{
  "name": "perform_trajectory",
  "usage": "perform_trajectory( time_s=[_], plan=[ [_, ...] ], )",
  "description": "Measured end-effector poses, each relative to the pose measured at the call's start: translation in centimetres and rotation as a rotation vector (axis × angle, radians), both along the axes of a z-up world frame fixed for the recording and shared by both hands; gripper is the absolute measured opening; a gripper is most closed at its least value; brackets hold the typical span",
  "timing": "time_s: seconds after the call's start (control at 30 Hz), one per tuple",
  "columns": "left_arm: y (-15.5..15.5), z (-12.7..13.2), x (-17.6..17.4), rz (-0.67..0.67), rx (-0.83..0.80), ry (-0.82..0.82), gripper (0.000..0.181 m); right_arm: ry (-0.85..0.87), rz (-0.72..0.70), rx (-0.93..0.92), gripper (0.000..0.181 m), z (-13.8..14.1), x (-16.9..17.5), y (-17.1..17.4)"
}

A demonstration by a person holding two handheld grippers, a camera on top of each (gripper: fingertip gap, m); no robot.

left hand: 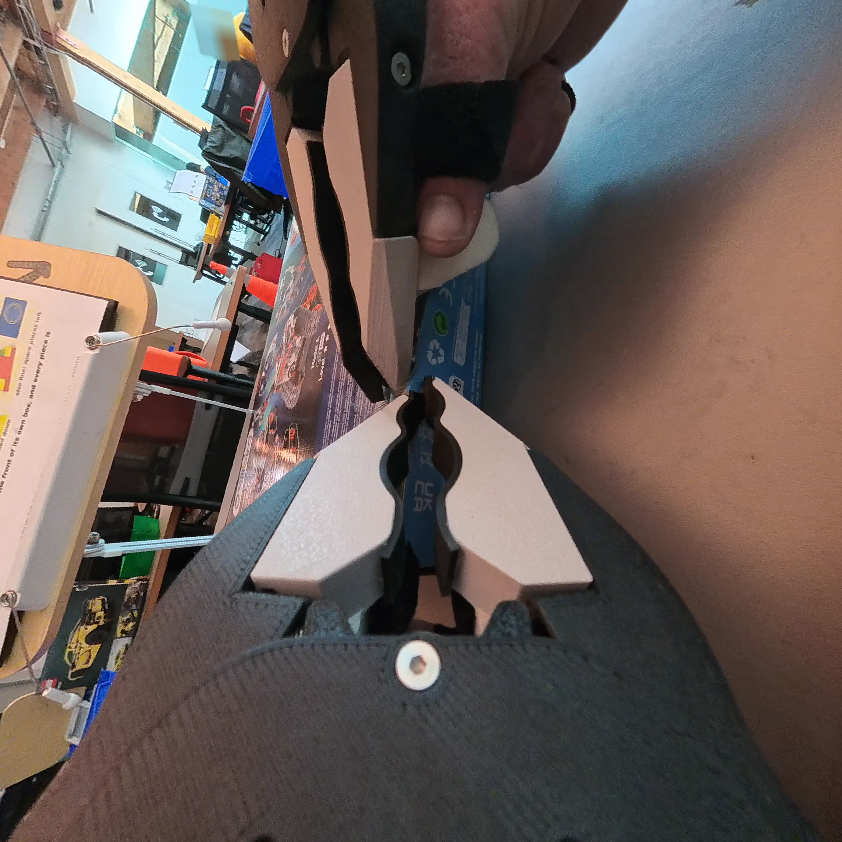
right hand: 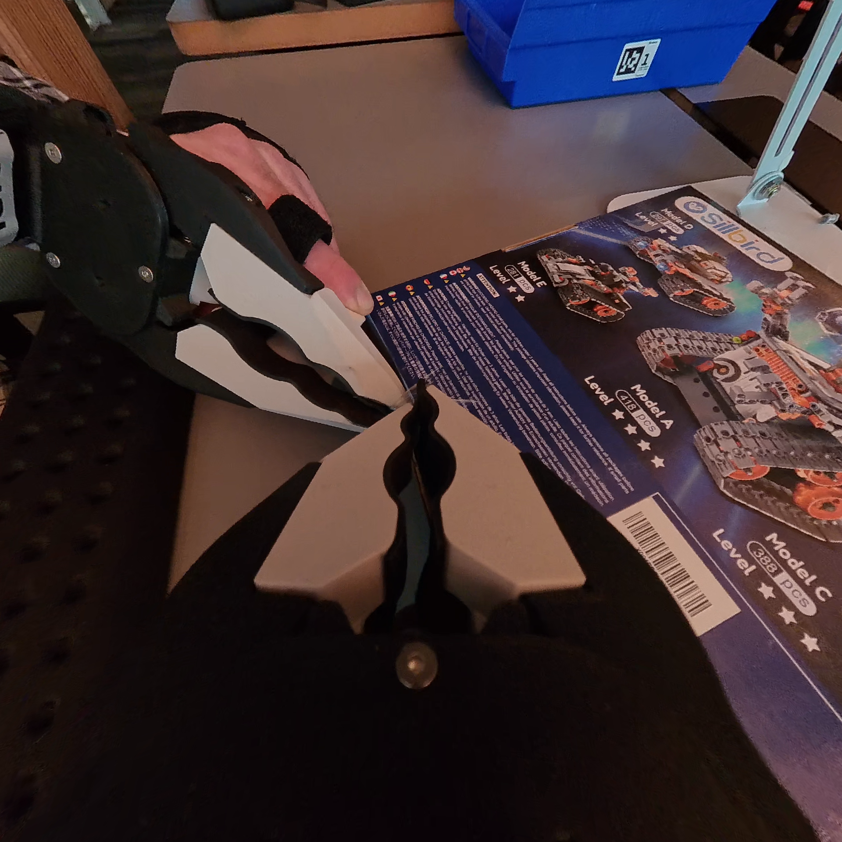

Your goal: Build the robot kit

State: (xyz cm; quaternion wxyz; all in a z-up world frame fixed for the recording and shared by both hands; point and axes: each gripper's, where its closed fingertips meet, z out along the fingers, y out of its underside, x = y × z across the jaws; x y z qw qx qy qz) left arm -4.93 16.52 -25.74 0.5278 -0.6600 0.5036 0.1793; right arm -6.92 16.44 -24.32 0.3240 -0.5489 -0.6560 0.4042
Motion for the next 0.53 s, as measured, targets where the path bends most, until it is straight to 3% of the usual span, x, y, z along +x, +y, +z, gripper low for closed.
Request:
perform_trajectory(
  time_s=[0.53],
  plan=[
    [-0.1, -0.03, 0.36, -0.034, -0.039, -0.066, 0.0, 0.107, 0.001, 0.065, 0.0, 0.58, -0.74, -0.32]
  ],
)
